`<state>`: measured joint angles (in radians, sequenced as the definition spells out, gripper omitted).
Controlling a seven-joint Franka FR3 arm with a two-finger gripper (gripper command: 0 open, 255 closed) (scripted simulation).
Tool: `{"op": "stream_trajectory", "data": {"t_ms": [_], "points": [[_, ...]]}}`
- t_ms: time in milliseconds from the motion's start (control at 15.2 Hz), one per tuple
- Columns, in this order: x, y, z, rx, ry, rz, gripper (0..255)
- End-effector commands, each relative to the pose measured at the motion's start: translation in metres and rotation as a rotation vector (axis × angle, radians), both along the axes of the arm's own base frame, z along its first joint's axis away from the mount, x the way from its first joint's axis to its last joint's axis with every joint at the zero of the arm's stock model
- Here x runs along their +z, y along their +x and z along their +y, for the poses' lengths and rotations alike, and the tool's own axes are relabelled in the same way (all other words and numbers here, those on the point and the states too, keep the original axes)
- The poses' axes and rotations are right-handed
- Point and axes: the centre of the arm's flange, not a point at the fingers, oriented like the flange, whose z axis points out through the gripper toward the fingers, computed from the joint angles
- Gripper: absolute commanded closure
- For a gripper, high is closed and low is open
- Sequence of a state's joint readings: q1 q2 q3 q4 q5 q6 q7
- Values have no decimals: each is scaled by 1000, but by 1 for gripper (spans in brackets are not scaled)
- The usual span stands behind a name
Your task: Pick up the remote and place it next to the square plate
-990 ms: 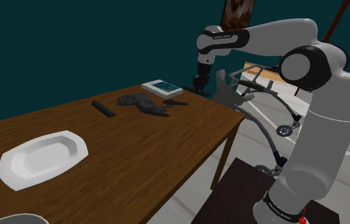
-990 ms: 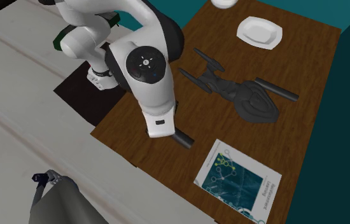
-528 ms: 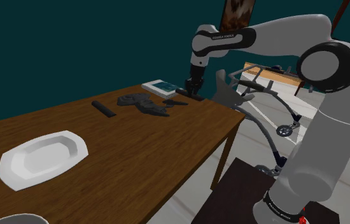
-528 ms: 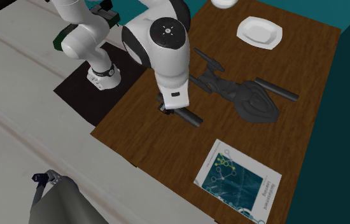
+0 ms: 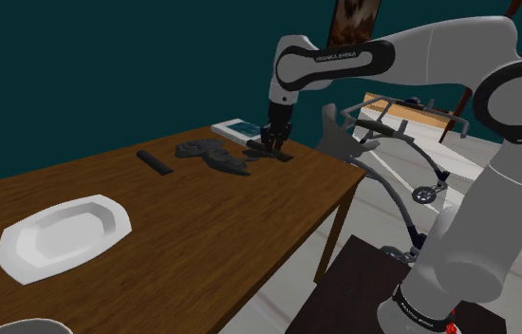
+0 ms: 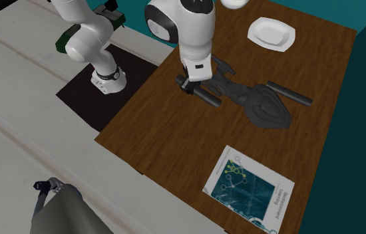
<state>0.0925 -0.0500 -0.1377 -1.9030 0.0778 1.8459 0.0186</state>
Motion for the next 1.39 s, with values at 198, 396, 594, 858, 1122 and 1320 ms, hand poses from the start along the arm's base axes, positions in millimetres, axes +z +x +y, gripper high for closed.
{"op": "stream_trajectory", "data": {"t_ms": [198, 396, 594, 858, 1122, 1320], "points": [[0, -9, 65, -2, 0, 0, 255], [0, -14, 104, -2, 0, 0, 255], [0, -19, 143, -2, 0, 0, 255], [0, -25, 196, -2, 0, 0, 255], [0, -32, 248, -2, 0, 0, 255], [0, -37, 287, -2, 0, 0, 255]]}}
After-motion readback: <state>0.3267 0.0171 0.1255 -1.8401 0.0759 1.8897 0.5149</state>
